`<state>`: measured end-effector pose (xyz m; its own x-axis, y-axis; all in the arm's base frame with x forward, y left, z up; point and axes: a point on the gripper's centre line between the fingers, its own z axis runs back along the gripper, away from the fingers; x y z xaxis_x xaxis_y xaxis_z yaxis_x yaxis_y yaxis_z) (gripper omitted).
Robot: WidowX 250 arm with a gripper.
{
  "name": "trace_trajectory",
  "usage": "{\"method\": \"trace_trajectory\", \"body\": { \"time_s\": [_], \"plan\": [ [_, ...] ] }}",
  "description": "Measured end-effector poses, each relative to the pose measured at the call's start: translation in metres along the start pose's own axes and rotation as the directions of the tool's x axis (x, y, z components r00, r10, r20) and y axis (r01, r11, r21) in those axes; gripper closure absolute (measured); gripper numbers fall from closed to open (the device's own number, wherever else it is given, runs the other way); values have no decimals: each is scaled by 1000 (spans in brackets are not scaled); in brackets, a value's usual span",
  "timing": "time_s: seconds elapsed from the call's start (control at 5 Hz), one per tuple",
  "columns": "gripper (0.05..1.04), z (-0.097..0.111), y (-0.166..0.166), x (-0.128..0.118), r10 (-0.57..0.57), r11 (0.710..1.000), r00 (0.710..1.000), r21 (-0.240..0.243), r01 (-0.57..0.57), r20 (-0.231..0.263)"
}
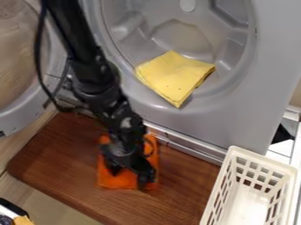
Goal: Move the orange cloth to the right
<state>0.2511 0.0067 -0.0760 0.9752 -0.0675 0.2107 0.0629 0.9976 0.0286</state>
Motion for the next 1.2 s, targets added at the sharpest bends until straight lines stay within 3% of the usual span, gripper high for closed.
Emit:
{"method": "trace_trajectory", "body": {
  "time_s": [0.4, 1.2],
  "plan": [
    [83, 1, -54, 19, -159, 985, 987, -68, 161, 33],
    [83, 9, -79, 25, -240, 967, 969, -77, 244, 55]
  ]
}}
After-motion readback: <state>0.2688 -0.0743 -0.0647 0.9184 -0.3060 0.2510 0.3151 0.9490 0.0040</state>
